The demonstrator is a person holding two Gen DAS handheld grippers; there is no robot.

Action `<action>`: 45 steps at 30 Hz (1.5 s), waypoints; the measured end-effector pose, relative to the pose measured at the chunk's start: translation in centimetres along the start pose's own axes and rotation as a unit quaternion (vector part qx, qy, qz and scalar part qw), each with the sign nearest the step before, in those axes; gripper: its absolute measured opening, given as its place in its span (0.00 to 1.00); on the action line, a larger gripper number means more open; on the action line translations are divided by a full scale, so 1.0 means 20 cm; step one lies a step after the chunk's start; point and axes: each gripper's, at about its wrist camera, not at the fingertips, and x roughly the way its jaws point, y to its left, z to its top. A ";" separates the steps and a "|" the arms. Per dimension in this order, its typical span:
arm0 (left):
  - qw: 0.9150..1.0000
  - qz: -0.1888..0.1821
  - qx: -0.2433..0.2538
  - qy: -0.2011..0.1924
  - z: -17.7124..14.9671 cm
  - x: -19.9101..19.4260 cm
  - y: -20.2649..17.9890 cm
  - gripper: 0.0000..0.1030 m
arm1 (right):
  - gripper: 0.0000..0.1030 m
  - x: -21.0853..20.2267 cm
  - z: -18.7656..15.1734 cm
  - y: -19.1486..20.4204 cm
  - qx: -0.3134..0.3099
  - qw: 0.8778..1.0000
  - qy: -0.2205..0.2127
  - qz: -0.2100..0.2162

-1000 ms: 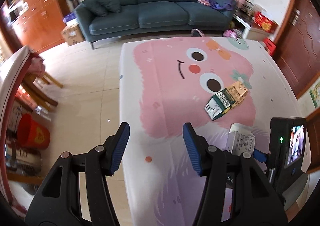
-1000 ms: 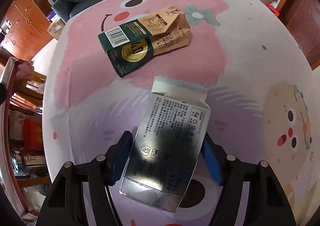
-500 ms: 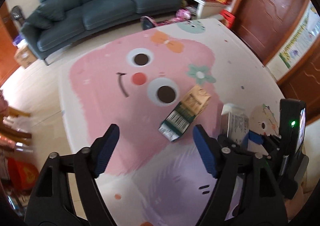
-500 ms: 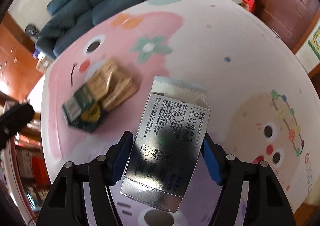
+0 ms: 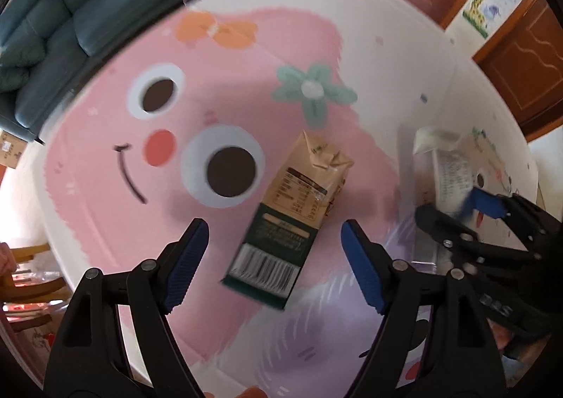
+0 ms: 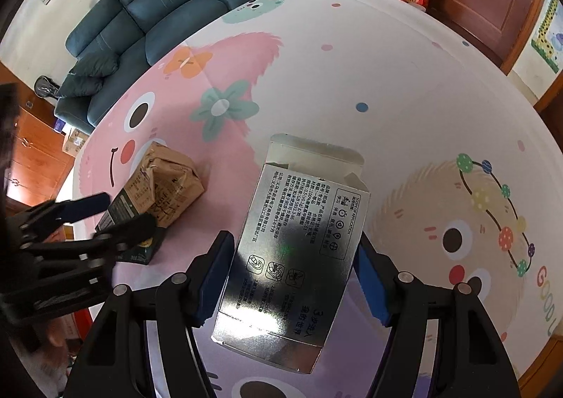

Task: Collect trash
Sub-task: 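Grasp the brown-and-green drink carton with the left tool while the right holds the box, then carry the drink carton and silver box down toward the black bin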

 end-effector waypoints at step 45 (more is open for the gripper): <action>0.957 0.116 -0.246 -0.104 -0.98 -0.90 -1.04 0.30 | 0.65 -0.93 -0.45 -0.57 -0.261 0.949 -0.030 0.175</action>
